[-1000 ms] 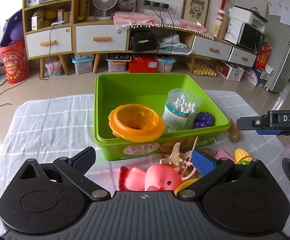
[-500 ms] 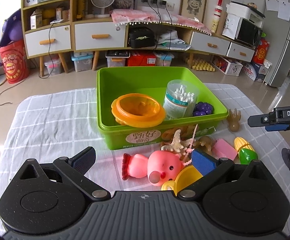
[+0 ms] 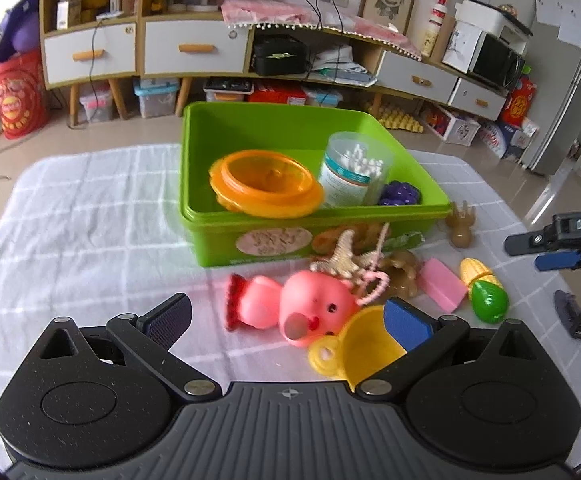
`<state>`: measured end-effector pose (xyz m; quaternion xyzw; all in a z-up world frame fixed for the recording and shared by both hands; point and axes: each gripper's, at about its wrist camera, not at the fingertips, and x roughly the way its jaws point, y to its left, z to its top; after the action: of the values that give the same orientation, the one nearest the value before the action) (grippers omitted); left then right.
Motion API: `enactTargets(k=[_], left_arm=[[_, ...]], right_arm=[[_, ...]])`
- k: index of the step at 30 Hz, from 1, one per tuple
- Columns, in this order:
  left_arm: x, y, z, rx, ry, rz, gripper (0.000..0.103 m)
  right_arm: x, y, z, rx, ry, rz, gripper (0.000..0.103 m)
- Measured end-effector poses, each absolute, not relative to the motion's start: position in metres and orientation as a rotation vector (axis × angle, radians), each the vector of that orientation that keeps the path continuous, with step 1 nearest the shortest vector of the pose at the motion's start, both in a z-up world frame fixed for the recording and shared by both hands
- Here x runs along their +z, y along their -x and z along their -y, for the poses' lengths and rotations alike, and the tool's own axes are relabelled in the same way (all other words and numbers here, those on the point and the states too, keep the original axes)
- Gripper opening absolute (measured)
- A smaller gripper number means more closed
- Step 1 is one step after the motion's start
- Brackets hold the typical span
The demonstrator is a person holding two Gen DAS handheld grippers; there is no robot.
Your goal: Organize rigid objects
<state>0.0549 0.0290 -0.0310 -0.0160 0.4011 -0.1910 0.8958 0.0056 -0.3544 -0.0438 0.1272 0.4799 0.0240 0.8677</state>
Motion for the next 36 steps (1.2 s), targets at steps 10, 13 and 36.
enactTargets(k=[10,13,36], left_arm=[[-0.048,-0.030,0.003,-0.554,0.021,-0.825,0.101],[-0.056,-0.022,0.015,-0.572,-0.016,-0.826,0.101],[-0.097,0.005,0.046,-0.366,-0.106,-0.735,0.101]], right_arm=[[-0.073,-0.008,0.357,0.030,-0.261,-1.146,0.067],[-0.080,-0.008,0.356,0.028,-0.261,-1.169,0.067],[-0.111,0.005,0.313,-0.007,-0.007,-1.081,0.085]])
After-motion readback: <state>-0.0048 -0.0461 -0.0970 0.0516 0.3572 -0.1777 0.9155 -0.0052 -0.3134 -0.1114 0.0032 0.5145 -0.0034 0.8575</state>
